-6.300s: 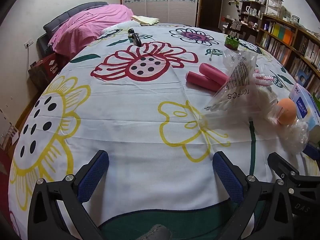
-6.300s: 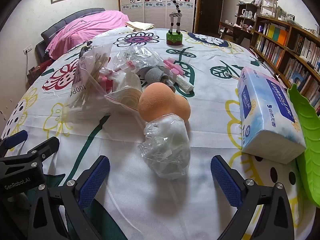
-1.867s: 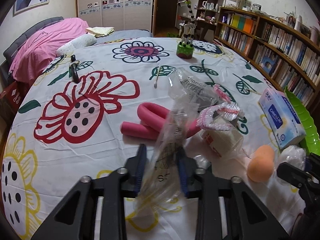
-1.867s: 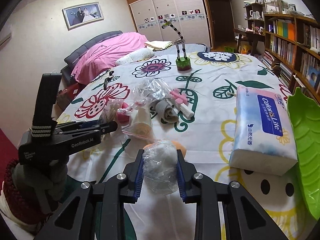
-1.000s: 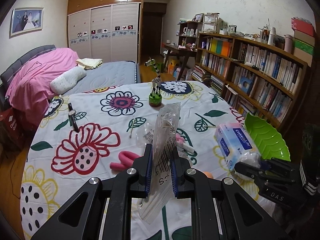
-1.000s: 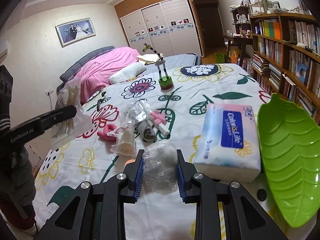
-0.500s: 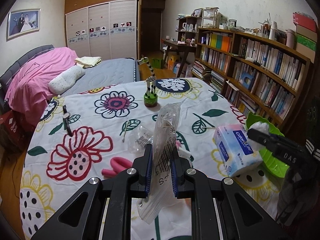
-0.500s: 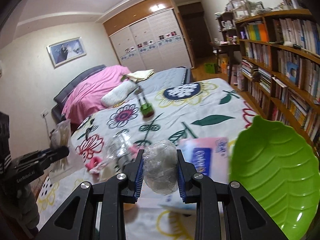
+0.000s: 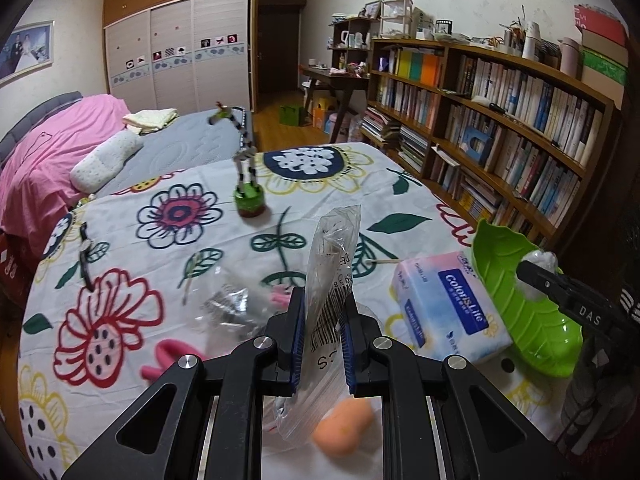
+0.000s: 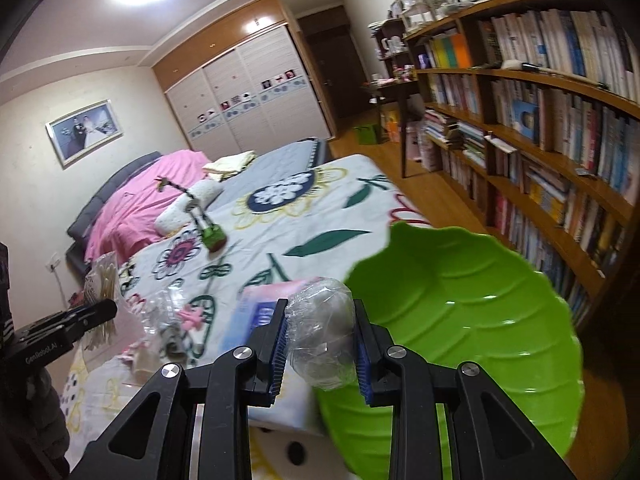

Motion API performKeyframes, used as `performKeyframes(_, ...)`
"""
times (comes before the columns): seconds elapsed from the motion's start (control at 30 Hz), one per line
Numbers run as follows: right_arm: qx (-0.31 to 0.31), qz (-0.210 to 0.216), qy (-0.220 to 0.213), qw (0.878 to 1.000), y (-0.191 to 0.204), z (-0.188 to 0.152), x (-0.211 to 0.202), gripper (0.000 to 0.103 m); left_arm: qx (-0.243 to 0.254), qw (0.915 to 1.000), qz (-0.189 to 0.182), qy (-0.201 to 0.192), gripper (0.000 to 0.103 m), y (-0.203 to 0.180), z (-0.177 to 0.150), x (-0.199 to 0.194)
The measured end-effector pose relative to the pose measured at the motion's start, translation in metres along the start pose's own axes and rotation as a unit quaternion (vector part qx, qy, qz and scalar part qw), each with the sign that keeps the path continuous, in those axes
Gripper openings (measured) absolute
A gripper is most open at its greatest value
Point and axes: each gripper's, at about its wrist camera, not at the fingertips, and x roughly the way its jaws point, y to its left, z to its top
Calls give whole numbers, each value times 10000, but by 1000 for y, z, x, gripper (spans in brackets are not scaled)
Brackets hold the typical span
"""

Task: Organize soft objects
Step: 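Carry the cotton ball bag to the green leaf tray and release it with the right gripper, then carry the clear plastic bag to the green tray and release it with the left gripper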

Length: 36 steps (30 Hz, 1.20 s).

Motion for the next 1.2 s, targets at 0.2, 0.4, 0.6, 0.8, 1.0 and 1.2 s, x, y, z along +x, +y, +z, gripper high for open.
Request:
performKeyframes(0.2, 79, -405, -32, 9991, -18, -2, -9, 33, 3, 9999, -118, 70, 17, -16, 5, 13)
performKeyframes(0.4, 133, -538, -103, 9984, -29, -7, -16, 64, 72, 9993, -351, 97, 17, -35, 4, 16)
performKeyframes(0.6, 106, -618, -215, 9978, -29, -8, -21, 64, 161, 9988, -453, 109, 17, -48, 4, 18)
performKeyframes(0.8, 170, -581, -301, 9977, -31, -9, -26, 64, 203, 9988, -433, 90, 17, -51, 8, 22)
performKeyframes(1.0, 247, -543, -423, 9973, -32, -10, -33, 64, 393, 9983, -422, -24, 17, -65, 25, 38)
performKeyframes(1.2, 396, -492, -488, 9968, -40, -9, -37, 64, 522, 9977, -441, -29, 17, -79, 39, 66)
